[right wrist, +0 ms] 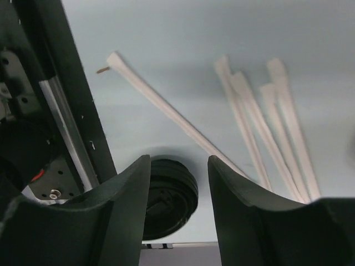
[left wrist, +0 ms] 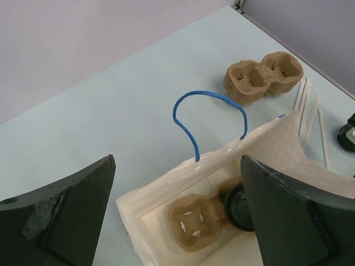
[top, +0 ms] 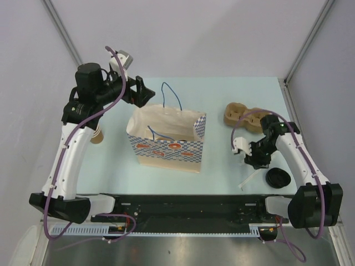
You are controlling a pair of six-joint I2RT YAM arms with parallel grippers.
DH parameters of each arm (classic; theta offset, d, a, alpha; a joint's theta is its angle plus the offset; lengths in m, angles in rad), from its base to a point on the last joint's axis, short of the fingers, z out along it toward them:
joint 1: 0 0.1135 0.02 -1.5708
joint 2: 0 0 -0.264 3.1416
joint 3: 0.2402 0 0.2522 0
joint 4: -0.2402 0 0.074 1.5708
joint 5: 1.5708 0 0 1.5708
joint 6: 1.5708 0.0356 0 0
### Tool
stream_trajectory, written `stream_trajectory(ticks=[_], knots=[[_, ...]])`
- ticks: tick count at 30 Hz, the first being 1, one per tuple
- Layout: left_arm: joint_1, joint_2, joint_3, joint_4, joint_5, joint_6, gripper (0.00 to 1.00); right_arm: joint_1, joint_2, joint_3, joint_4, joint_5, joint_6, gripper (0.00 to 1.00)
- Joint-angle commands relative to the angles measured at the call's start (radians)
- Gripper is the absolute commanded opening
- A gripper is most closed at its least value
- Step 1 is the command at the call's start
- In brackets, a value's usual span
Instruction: Pack the takeout coffee
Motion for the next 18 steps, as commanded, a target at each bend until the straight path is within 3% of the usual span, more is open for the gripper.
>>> stream_trajectory(ticks=[1, 7, 18], knots=[[0.016, -0.052, -0.035, 0.018, 0.018, -0.02, 1.0, 0.039, -0.062, -0.14, 0.127, 0.05, -0.176, 0.5], [0.024, -0.071, -0.074, 0.007, 0.026, -0.025, 0.99, 0.111, -0.132, -0.352, 0.291, 0.099, -0.244, 0.48], [0.025, -0.074, -0.102, 0.013, 0.049, -0.043, 0.99, 0.209, -0.148, -0.508, 0.44, 0.122, -0.235, 0.48]])
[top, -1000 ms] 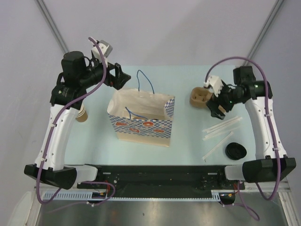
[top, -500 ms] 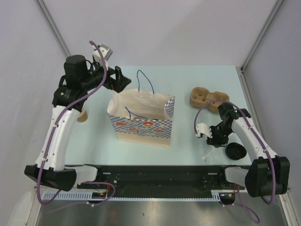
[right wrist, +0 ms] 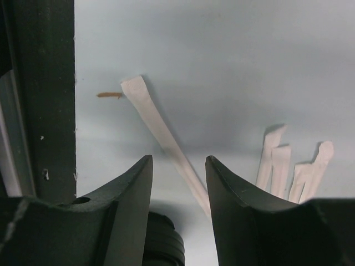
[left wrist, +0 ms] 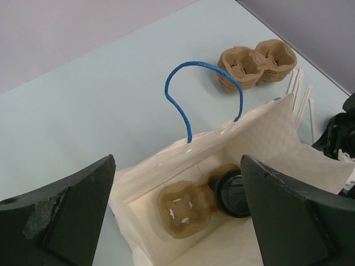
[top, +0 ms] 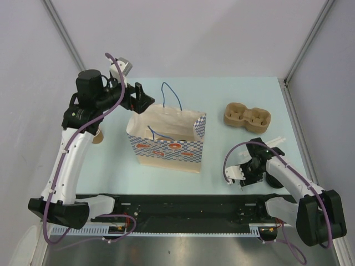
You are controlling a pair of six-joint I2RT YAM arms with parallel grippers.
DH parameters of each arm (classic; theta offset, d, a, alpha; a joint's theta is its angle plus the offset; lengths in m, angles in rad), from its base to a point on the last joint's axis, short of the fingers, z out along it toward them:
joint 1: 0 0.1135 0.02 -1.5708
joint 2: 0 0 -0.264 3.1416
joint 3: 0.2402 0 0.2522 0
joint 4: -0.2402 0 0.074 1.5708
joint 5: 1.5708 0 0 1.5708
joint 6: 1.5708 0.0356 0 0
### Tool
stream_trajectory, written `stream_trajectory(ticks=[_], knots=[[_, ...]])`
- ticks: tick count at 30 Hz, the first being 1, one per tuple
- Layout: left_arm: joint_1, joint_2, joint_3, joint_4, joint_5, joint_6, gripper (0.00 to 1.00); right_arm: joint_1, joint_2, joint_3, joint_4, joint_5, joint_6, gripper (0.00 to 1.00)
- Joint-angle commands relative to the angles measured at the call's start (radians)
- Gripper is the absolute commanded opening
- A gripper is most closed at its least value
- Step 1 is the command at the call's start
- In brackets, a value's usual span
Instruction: Pack the takeout coffee
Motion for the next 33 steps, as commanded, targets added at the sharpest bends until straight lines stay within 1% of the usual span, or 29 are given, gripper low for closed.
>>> stream_trajectory(ticks=[1, 4, 5, 7, 8, 10, 11, 13, 14, 17, 19, 22, 25, 26, 29, 32, 33], knots=[[0.012, -0.014, 0.002, 0.019, 0.027, -0.02, 1.0, 0.024, 0.003, -0.035, 0.091, 0.016, -0.014, 0.48], [0.012, -0.012, 0.002, 0.018, 0.029, -0.02, 1.0, 0.023, 0.021, -0.064, 0.121, 0.025, -0.015, 0.46], [0.012, -0.009, 0.003, 0.018, 0.029, -0.018, 0.99, 0.024, 0.026, -0.082, 0.13, 0.027, -0.017, 0.42], [0.012, -0.009, 0.006, 0.021, 0.026, -0.017, 0.99, 0.024, 0.04, -0.093, 0.149, 0.032, -0.017, 0.39], [0.012, -0.003, 0.008, 0.019, 0.026, -0.015, 0.99, 0.026, 0.044, -0.099, 0.155, 0.035, -0.017, 0.34], [0.013, -0.001, 0.009, 0.022, 0.026, -0.017, 0.99, 0.026, 0.046, -0.111, 0.166, 0.044, -0.018, 0.29], [0.013, 0.0, 0.009, 0.022, 0.026, -0.015, 1.0, 0.026, 0.047, -0.114, 0.172, 0.05, -0.02, 0.22], [0.013, 0.003, 0.011, 0.022, 0.024, -0.017, 1.0, 0.021, 0.057, -0.114, 0.184, 0.065, -0.026, 0.14], [0.015, 0.008, 0.009, 0.022, 0.023, -0.017, 0.99, 0.018, 0.057, -0.114, 0.192, 0.068, -0.027, 0.08], [0.015, 0.017, 0.015, 0.021, 0.026, -0.02, 0.99, -0.017, 0.041, -0.113, 0.226, 0.087, -0.053, 0.0], [0.015, 0.026, 0.026, 0.015, 0.027, -0.018, 0.99, -0.057, 0.029, -0.098, 0.25, 0.099, -0.061, 0.0], [0.016, 0.043, 0.045, 0.01, 0.041, -0.013, 1.0, -0.104, 0.001, -0.059, 0.244, 0.094, -0.095, 0.0], [0.015, 0.061, 0.061, 0.008, 0.049, -0.009, 0.99, -0.156, -0.019, 0.025, 0.22, 0.078, -0.103, 0.0], [0.015, 0.065, 0.066, 0.01, 0.049, -0.009, 0.99, -0.179, -0.02, 0.08, 0.212, 0.073, -0.096, 0.0], [0.016, 0.084, 0.084, 0.008, 0.05, -0.007, 0.99, -0.199, -0.014, 0.172, 0.193, 0.048, -0.049, 0.0], [0.021, 0.098, 0.109, 0.002, 0.041, -0.003, 0.99, -0.21, 0.003, 0.328, 0.181, 0.013, 0.061, 0.0], [0.023, 0.1, 0.115, 0.005, 0.027, -0.004, 0.99, -0.21, 0.01, 0.428, 0.178, -0.02, 0.139, 0.0]])
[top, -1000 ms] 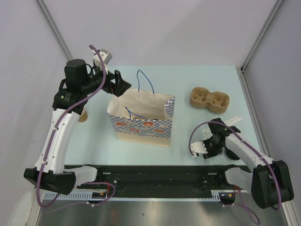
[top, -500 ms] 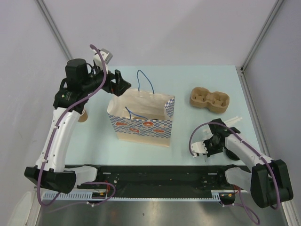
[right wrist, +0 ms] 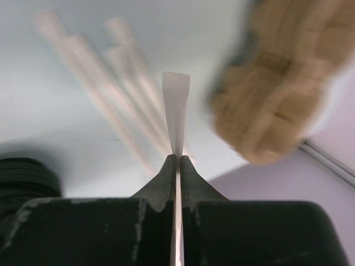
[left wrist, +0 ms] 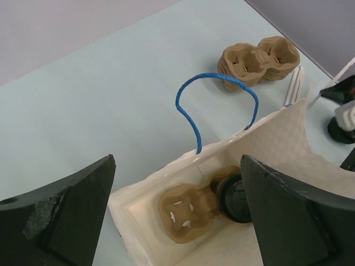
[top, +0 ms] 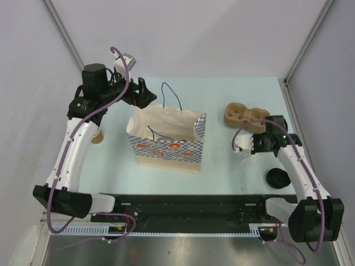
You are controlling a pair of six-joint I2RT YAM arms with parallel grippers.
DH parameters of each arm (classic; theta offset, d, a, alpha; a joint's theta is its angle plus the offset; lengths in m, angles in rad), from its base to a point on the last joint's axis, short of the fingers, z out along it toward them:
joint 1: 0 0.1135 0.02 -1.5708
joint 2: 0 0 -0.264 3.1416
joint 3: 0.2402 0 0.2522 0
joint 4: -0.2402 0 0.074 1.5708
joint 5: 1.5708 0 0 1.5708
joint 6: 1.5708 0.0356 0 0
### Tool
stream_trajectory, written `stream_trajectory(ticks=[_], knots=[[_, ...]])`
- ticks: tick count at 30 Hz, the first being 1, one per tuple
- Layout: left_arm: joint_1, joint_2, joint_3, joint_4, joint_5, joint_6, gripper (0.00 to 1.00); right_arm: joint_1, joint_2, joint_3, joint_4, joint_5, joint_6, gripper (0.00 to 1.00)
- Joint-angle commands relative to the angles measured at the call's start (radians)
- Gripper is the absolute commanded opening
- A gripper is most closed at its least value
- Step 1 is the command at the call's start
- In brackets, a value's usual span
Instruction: Pack the takeout coffee
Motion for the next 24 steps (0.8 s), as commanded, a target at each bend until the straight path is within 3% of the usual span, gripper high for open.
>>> stream_trajectory(ticks=[1, 6, 10, 14, 17, 21, 24], knots=[[0.02, 0.009, 0.079, 0.008, -0.006, -0.004, 1.0, -0.006, 0.007, 0.273, 0.011, -0.101, 0.204, 0.0], [0.072, 0.055, 0.151, 0.004, 0.002, -0.02, 0.99, 0.064, 0.073, 0.614, 0.077, -0.25, 0.572, 0.0], [0.12, 0.072, 0.189, 0.007, 0.013, -0.056, 0.99, 0.24, 0.151, 0.895, 0.221, -0.252, 0.964, 0.0], [0.129, 0.061, 0.179, 0.008, 0.017, -0.058, 1.0, 0.394, 0.3, 1.227, 0.284, -0.278, 1.257, 0.0], [0.129, 0.047, 0.159, 0.016, 0.017, -0.064, 1.0, 0.495, 0.396, 1.376, 0.365, -0.321, 1.441, 0.0], [0.131, 0.024, 0.15, 0.002, -0.012, -0.056, 1.0, 0.604, 0.49, 1.461, 0.381, -0.408, 1.583, 0.0], [0.135, -0.002, 0.133, -0.01, -0.027, -0.044, 1.0, 0.678, 0.532, 1.455, 0.306, -0.464, 1.539, 0.0]])
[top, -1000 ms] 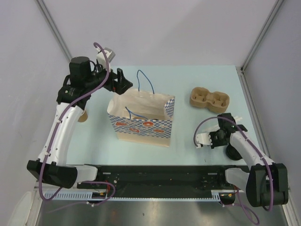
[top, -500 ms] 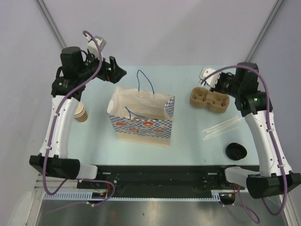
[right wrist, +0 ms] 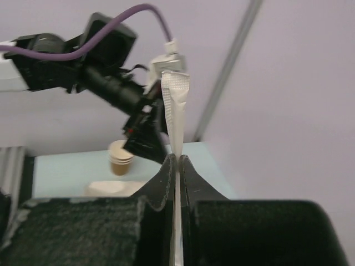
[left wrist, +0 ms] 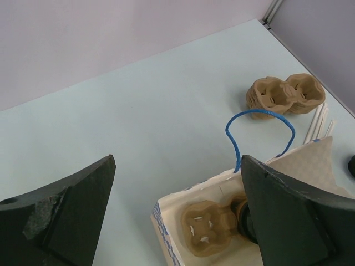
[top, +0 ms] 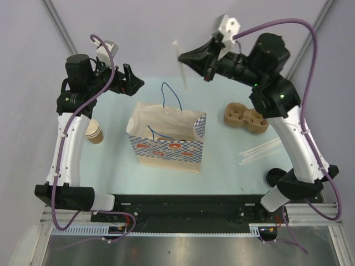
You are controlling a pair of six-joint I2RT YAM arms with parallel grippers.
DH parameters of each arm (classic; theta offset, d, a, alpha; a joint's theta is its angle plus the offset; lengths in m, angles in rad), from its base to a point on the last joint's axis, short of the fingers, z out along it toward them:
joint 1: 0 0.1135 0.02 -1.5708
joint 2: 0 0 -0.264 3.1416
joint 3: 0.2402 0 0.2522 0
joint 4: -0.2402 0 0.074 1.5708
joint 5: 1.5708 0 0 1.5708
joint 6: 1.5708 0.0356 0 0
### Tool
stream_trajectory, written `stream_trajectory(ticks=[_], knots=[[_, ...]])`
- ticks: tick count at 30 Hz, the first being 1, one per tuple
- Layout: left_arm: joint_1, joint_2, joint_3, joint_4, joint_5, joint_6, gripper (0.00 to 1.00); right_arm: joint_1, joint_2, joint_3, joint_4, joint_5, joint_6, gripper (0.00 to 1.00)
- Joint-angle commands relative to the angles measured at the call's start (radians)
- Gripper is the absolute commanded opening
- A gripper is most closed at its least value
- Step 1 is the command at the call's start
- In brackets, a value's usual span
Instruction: Pack the takeout coffee
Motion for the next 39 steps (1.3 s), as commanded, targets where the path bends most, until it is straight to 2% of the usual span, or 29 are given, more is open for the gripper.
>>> stream_trajectory(ticks=[1, 7, 14, 20, 28, 34, 39], knots=[[0.016, -0.064, -0.02, -0.008, -0.023, -0.009, 1.0, 0.099, 0.071, -0.001, -0.07, -0.111, 0.09, 0.0], [0.062, -0.106, -0.066, -0.038, 0.004, -0.012, 1.0, 0.183, 0.037, -0.249, -0.088, -0.069, -0.07, 0.0], [0.105, -0.142, -0.099, -0.087, 0.033, 0.008, 0.99, 0.198, 0.002, -0.438, -0.049, -0.054, -0.089, 0.0], [0.104, -0.156, -0.137, -0.091, 0.07, 0.01, 0.99, 0.194, 0.015, -0.526, -0.051, -0.077, -0.099, 0.0], [0.105, -0.159, -0.143, -0.101, 0.07, 0.039, 1.0, 0.189, 0.087, -0.525, -0.071, -0.089, -0.121, 0.0], [0.107, -0.187, -0.161, -0.104, 0.052, 0.045, 0.99, 0.204, 0.167, -0.477, -0.189, -0.066, -0.231, 0.0], [0.107, -0.205, -0.18, -0.104, 0.038, 0.05, 0.99, 0.203, 0.228, -0.416, -0.253, -0.051, -0.262, 0.0]])
